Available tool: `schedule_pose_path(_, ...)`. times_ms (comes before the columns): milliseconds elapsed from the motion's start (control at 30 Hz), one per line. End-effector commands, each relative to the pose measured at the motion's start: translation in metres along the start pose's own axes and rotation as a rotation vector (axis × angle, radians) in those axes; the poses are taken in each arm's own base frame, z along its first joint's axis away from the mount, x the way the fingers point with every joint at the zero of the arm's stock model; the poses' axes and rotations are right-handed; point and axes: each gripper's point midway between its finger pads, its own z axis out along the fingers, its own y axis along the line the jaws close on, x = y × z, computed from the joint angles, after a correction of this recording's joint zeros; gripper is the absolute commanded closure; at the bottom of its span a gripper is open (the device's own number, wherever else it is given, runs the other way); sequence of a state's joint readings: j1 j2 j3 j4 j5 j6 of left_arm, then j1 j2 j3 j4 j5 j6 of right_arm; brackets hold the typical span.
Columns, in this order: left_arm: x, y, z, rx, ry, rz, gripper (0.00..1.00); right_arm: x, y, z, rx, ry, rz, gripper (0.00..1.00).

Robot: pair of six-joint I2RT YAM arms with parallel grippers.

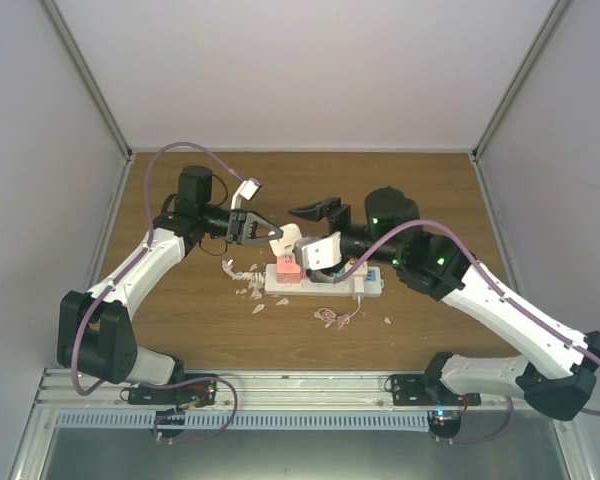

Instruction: Pull the plug off the socket

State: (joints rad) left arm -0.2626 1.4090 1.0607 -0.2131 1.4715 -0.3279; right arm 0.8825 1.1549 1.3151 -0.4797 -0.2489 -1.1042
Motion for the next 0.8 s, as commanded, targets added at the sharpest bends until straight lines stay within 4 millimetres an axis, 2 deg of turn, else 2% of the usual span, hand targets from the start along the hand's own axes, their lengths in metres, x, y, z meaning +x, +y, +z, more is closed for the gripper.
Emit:
schedule_pose_path(0, -0.003, -0.017, -0.003, 0.045, 0.004, 0.019, 1.00, -0.001, 0.010, 0.017, 0.014, 0.043, 0.011, 0.22)
schedule_pose_path(233, -0.001, -0.019, -0.004, 0.081, 0.020, 0.002, 1.00, 0.011, 0.042, 0.029, -0.027, 0.092, -0.061, 0.30)
schedule_pose_path(367, 0.003, -0.022, -0.004, 0.083, 0.022, -0.007, 1.00, 0.020, 0.050, 0.030, -0.020, 0.122, -0.085, 0.34)
schedule_pose_path(667, 0.005, -0.028, -0.005, 0.094, 0.028, 0.021, 1.00, 0.036, 0.036, 0.034, 0.090, 0.212, -0.153, 0.45)
schedule_pose_path(767, 0.007, -0.029, -0.004, 0.099, 0.031, 0.020, 1.00, 0.036, 0.020, 0.031, 0.169, 0.227, -0.179, 0.49)
